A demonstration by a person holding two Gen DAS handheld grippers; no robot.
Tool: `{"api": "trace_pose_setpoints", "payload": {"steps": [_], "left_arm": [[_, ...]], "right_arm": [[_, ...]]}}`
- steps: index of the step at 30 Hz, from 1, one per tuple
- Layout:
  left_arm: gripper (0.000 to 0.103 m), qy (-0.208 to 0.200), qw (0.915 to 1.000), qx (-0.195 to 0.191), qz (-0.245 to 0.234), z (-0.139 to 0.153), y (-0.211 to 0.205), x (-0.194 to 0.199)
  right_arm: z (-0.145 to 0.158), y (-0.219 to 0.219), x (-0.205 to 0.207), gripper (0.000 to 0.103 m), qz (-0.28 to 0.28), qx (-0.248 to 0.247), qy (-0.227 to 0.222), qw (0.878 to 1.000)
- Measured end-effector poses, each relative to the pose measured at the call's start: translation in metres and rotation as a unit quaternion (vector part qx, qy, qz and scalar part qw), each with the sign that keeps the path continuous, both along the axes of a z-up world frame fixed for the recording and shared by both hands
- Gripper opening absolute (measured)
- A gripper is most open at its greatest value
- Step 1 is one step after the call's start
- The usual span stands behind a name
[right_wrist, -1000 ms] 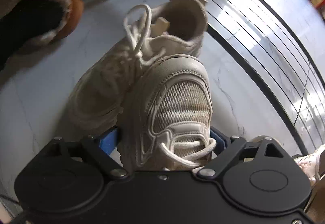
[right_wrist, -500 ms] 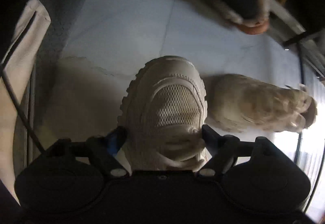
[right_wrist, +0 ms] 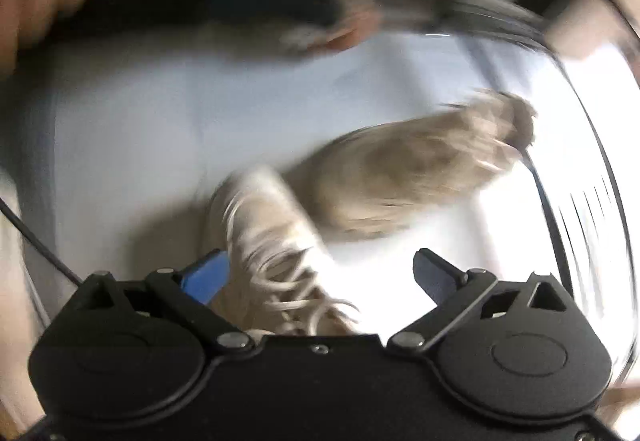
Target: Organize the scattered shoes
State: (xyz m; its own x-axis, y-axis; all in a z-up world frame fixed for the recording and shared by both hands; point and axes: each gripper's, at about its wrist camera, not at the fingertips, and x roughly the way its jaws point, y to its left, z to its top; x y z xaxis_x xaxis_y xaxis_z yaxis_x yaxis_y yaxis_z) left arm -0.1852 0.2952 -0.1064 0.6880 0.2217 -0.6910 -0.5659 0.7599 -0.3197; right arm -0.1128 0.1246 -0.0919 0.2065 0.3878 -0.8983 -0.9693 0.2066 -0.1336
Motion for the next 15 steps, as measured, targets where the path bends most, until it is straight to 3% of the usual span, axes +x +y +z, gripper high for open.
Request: {"api": "trace_pose_setpoints", "payload": {"steps": [1, 2, 3, 4, 5, 6, 7, 8, 9, 10, 13, 14, 15], "left_arm": [[0.102, 0.000, 1.0000, 0.001, 0.001, 0.000, 0.000, 0.000], [0.102, 0.001, 1.0000, 0.003, 0.001, 0.000, 0.001, 0.000], [0.102, 0.002, 1.0000, 0.001, 0.001, 0.000, 0.001, 0.001], [0.102, 0.004, 1.0000, -0.001, 0.002, -0.001, 0.001, 0.001], [0.102, 0.005, 1.0000, -0.002, 0.002, -0.001, 0.001, 0.002], [0.102, 0.006, 1.0000, 0.000, 0.001, -0.001, 0.000, 0.002], [0.102, 0.008, 1.0000, 0.002, 0.000, -0.002, 0.000, 0.002], [0.102, 0.009, 0.9999, 0.005, -0.001, -0.002, -0.001, 0.003], [0.102, 0.010, 0.9999, 0.008, -0.002, -0.002, -0.001, 0.002], [0.102, 0.011, 0.9999, 0.009, -0.002, -0.003, -0.002, 0.002], [0.102, 0.010, 0.9999, 0.009, -0.001, -0.003, -0.002, 0.000], [0.102, 0.009, 0.9999, 0.009, 0.000, -0.002, -0.001, 0.000], [0.102, 0.007, 0.9999, 0.012, 0.002, -0.002, 0.000, -0.001]], "right_arm": [[0.017, -0.011, 0.011, 0.103, -0.058, 0.038, 0.020, 0.997], [0.027, -0.028, 0.022, 0.103, -0.141, 0.076, 0.057, 0.985], [0.033, -0.051, 0.034, 0.103, -0.247, 0.113, 0.111, 0.956], [0.038, -0.074, 0.047, 0.103, -0.348, 0.148, 0.162, 0.911], [0.038, -0.095, 0.055, 0.103, -0.437, 0.174, 0.211, 0.857], [0.030, -0.116, 0.056, 0.103, -0.506, 0.190, 0.254, 0.802], [0.024, -0.132, 0.056, 0.103, -0.554, 0.201, 0.286, 0.756], [0.012, -0.147, 0.052, 0.103, -0.607, 0.209, 0.329, 0.693], [-0.006, -0.165, 0.045, 0.103, -0.668, 0.216, 0.383, 0.600], [-0.019, -0.174, 0.040, 0.103, -0.707, 0.217, 0.408, 0.535], [-0.042, -0.177, 0.026, 0.103, -0.774, 0.208, 0.413, 0.433], [-0.048, -0.176, 0.025, 0.103, -0.788, 0.205, 0.410, 0.411], [-0.052, -0.174, 0.026, 0.103, -0.796, 0.202, 0.406, 0.402]]}}
